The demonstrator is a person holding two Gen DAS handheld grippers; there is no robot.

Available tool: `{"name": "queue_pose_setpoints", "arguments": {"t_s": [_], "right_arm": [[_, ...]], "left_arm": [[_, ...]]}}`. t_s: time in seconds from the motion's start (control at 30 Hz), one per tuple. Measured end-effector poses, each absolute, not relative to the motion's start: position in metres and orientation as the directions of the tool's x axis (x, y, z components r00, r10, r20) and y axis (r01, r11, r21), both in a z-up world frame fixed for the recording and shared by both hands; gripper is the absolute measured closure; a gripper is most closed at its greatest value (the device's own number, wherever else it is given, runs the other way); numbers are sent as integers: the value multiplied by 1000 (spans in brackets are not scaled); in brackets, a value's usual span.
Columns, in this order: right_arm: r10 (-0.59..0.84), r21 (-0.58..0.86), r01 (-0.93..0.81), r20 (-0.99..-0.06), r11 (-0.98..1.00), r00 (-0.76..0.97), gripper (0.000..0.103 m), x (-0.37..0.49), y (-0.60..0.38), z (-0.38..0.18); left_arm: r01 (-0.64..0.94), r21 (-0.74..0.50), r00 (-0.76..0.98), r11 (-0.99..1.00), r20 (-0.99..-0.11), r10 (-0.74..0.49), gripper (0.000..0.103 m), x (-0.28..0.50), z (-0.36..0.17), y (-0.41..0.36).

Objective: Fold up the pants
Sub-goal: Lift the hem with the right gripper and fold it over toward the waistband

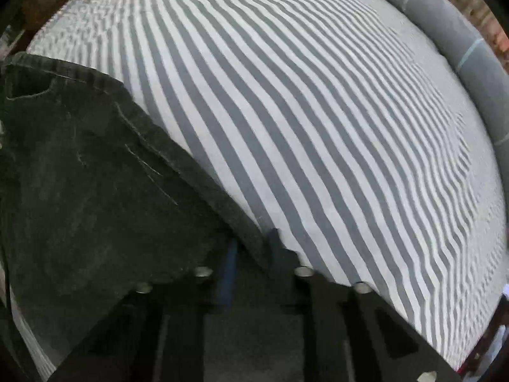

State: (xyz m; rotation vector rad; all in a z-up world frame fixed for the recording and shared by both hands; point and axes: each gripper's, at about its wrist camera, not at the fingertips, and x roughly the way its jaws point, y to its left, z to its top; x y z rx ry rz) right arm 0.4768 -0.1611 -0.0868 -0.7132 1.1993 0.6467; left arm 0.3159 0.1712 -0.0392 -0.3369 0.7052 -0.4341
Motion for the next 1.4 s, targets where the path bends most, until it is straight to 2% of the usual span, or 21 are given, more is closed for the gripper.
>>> {"name": "queue_pose_setpoints", "arguments": {"t_s": [0.1,0.2,0.3,0.43,0.57,0.7,1.03,1.33,1.4], "right_arm": [[4,-262,-731,-940,630,341,95,460,-149,-80],[-115,-437,-664,-875,607,470,97,426,-143,-78],[-190,-526,-606,-826,597,530,99,389,-144,-74],[-219,-561,-535,-791,631,571,99,335,-150,-48],[-208,-546,-471,-777,693,594,99,286,-169,-33],[-188,-484,-414,-794,771,578,99,247,-186,-31],[-132,-320,-317,-858,893,496,99,141,-207,-78],[-96,-225,-236,-883,945,459,99,128,-217,-108],[-91,-206,-211,-886,955,456,96,129,-219,-111]], "left_arm": [[211,-409,693,888,-577,-431,92,321,-45,172],[157,-370,709,916,-603,-365,92,323,-49,174],[135,-352,717,926,-611,-336,92,322,-50,175],[122,-283,732,951,-622,-278,91,309,-43,165],[158,-240,742,958,-612,-275,91,279,-30,159],[195,-206,711,959,-644,-283,91,252,-25,159],[297,-96,611,950,-746,-266,90,166,-37,142],[309,7,494,951,-856,-154,88,136,-77,127],[298,38,465,954,-878,-110,88,136,-86,123]]}}
